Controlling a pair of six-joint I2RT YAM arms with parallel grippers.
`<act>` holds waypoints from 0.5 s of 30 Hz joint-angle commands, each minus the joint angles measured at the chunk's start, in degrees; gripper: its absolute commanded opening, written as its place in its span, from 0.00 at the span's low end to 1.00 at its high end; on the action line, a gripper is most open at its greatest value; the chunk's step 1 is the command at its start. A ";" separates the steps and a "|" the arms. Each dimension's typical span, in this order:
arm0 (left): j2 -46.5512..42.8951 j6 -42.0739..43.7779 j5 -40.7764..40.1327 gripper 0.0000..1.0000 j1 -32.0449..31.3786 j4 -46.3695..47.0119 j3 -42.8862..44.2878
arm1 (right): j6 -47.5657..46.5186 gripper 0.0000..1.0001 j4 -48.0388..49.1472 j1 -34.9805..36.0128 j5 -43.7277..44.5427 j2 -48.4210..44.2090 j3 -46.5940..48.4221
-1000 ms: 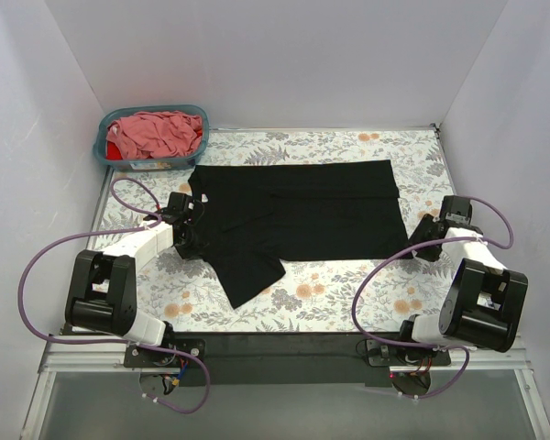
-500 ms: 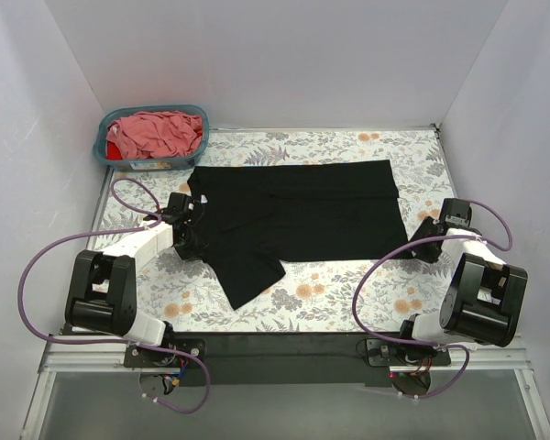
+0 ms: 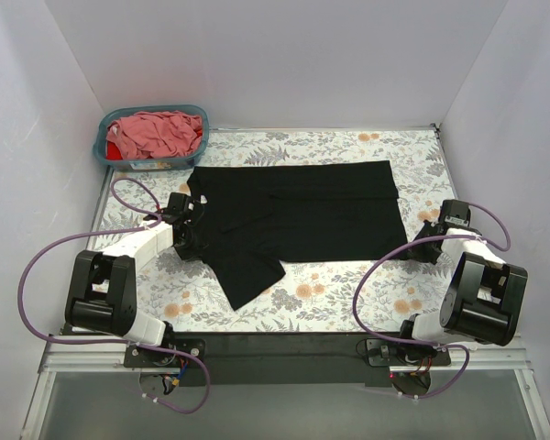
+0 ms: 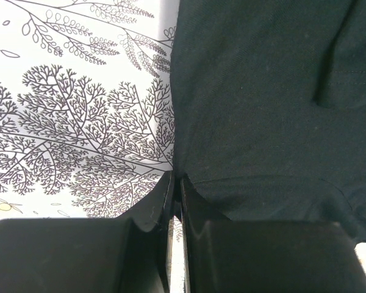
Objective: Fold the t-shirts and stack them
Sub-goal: Fold the tshirt
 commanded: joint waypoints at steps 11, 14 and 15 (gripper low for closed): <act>-12.61 -0.88 5.40 0.00 0.04 -9.91 0.21 | -2.82 0.01 -15.80 -0.17 4.03 -10.86 1.93; -14.65 -1.15 5.94 0.00 0.13 -12.29 -0.76 | -3.53 0.01 -16.24 -0.17 3.77 -14.91 1.14; -15.27 -1.15 6.11 0.00 0.31 -12.55 -0.76 | -3.27 0.01 -16.33 -0.17 3.33 -15.18 1.75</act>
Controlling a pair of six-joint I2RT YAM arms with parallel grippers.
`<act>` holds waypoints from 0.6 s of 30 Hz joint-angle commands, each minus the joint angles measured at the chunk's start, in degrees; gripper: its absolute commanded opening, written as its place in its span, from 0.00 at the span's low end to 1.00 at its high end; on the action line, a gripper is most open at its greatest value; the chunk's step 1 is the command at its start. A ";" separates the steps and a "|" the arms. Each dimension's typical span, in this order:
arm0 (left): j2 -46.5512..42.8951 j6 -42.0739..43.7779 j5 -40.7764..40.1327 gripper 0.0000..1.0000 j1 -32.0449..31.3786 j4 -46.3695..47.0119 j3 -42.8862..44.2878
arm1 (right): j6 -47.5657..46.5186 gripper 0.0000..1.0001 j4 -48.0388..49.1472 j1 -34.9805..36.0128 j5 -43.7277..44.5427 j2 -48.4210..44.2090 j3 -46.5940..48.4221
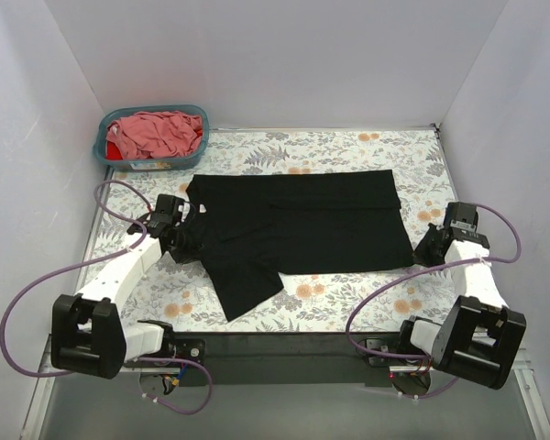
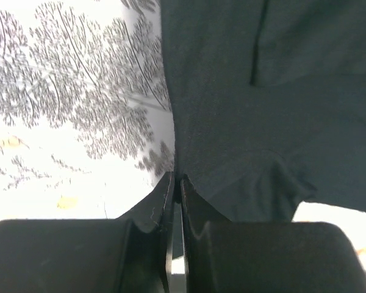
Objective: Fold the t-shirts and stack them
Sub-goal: Fold the tshirt
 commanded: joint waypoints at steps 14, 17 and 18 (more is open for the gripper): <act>12.24 1.27 2.68 0.00 5.12 -4.36 18.84 | 1.90 0.01 0.84 -0.19 -9.40 13.74 20.60; 16.36 1.53 2.16 0.00 5.82 -4.36 21.92 | 2.26 0.01 1.90 -0.19 -10.98 17.86 23.85; 17.25 1.71 2.24 0.00 6.00 -4.36 22.63 | 2.26 0.01 2.08 -0.19 -11.42 18.93 24.64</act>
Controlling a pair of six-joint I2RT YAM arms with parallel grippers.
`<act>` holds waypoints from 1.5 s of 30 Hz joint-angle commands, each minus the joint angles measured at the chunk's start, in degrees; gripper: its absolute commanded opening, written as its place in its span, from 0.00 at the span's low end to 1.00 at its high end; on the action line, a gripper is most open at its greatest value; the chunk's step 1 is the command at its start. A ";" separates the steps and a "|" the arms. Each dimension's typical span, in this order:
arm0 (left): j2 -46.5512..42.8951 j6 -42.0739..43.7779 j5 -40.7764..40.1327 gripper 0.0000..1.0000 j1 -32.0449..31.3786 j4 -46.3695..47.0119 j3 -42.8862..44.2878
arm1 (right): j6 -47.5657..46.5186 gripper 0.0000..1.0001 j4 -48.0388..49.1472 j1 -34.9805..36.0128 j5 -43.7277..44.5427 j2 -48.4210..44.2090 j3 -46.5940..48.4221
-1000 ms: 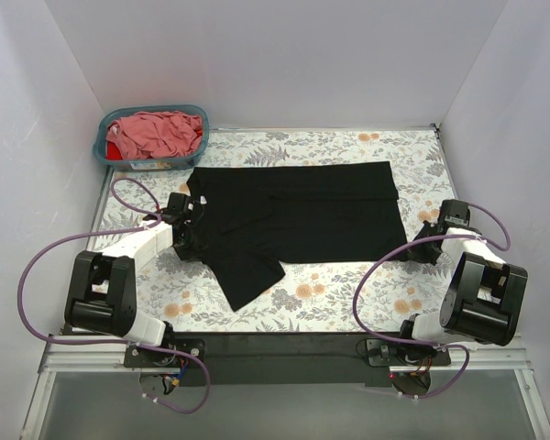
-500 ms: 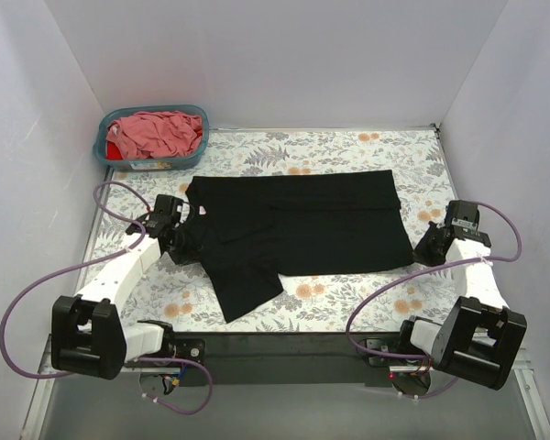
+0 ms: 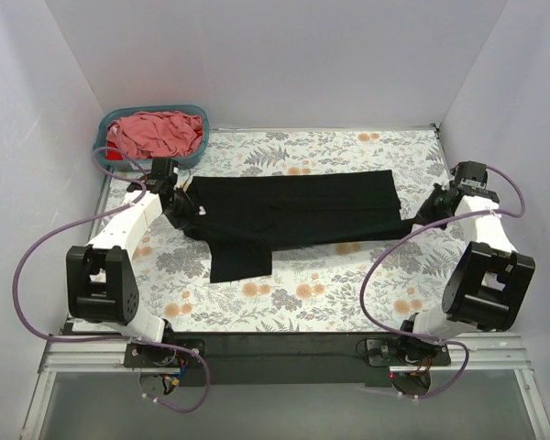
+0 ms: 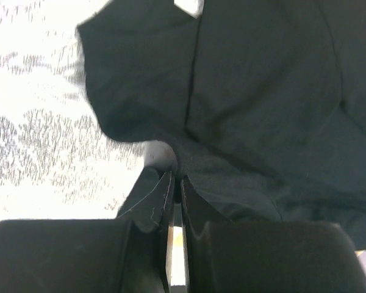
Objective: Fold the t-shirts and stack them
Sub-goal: Fold the tshirt
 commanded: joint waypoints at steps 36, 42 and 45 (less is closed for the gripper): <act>21.94 1.51 -3.17 0.01 3.63 3.53 15.47 | -0.79 0.01 10.29 2.98 -2.81 25.44 16.96; 19.39 1.78 -4.05 0.26 3.63 3.70 14.94 | -1.05 0.32 10.47 3.68 -4.04 24.04 18.19; 15.88 2.30 -4.22 0.51 3.63 5.02 13.89 | -1.32 0.48 10.30 4.12 -3.69 20.97 17.84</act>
